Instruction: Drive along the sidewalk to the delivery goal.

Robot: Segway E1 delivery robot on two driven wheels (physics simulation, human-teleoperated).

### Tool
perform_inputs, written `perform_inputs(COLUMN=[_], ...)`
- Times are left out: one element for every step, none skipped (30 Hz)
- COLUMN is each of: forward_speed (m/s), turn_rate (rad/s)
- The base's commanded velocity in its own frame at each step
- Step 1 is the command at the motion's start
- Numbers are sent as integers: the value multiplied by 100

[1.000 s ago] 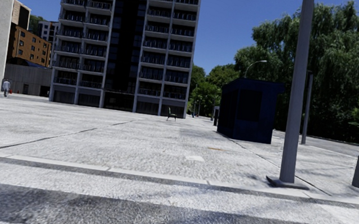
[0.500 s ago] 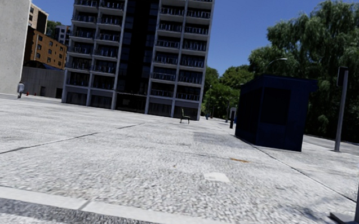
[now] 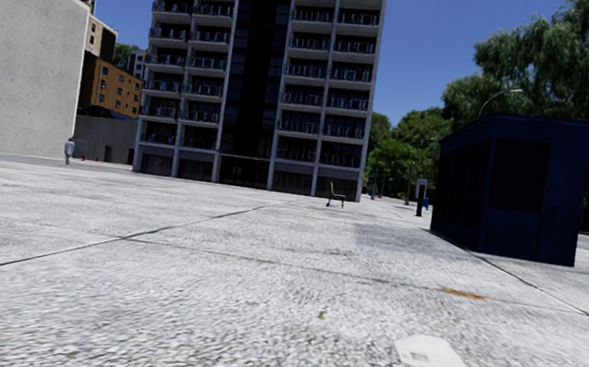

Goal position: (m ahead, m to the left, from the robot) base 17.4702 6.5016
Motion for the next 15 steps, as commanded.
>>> perform_inputs(forward_speed=[134,132,132,132,132,132,132,132,132,132,132,132,132,132,132], turn_rate=[30,30,30,30,30,30,30,30,30,30,30,30,30,30,30])
